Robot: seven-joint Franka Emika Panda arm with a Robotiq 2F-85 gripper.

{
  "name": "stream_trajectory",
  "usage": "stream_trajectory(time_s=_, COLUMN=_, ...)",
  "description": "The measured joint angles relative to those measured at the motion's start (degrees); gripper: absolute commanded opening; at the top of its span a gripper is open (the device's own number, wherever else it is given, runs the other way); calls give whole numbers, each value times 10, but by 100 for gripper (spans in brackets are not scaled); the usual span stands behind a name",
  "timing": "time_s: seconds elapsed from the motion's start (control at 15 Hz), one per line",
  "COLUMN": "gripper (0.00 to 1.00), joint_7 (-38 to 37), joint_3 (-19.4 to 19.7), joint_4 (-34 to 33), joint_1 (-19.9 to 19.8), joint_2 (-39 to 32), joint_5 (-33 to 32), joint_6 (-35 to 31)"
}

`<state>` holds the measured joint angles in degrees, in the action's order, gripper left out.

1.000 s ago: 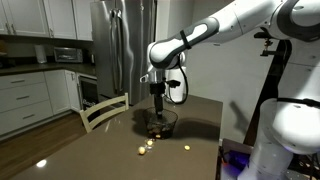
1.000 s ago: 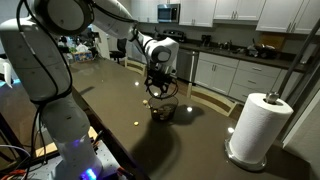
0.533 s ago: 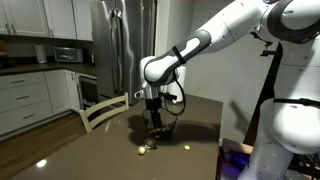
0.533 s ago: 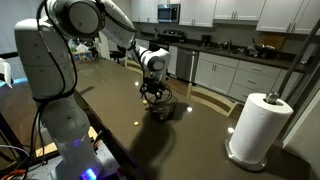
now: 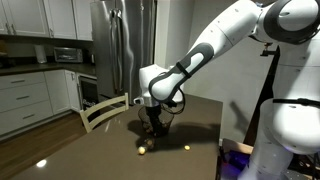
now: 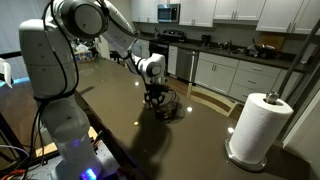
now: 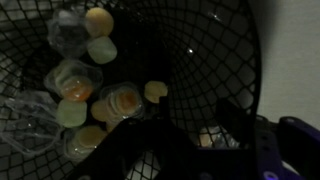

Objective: Move the basket to the right

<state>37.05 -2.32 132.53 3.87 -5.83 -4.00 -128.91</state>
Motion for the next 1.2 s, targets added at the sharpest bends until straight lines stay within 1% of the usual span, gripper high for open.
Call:
stream_trajectory(time_s=0.13, gripper=8, joint_7=-7, joint_3=1, joint_4=0, joint_1=-1, joint_2=1, joint_5=-23, joint_6=-9)
stream_trajectory(time_s=0.2, gripper=5, joint_7=-13, joint_3=2, joint_4=0, joint_1=-1, joint_2=2, joint_5=-33, joint_6=-14)
stream_trajectory(time_s=0.4, gripper=0, joint_7=-28, joint_3=6, joint_4=-2, joint_1=-4, joint_2=6, joint_5=-53, joint_6=-20)
stream_trajectory(time_s=0.47, gripper=3, joint_7=-33, joint_3=6, joint_4=-5, joint_1=-6, joint_2=7, joint_5=-55, joint_6=-20)
stream_trajectory(time_s=0.53, gripper=4, joint_7=-35, joint_3=8, joint_4=-7, joint_1=-8, joint_2=9, joint_5=-55, joint_6=-20)
stream_trajectory(time_s=1.0, gripper=4, joint_7=-38, joint_3=18, joint_4=-38, joint_1=-25, joint_2=23, joint_5=-52, joint_6=-20)
stream_trajectory(time_s=1.2, gripper=4, joint_7=-52, joint_3=23, joint_4=-49, joint_1=-31, joint_2=32, joint_5=-52, joint_6=-20)
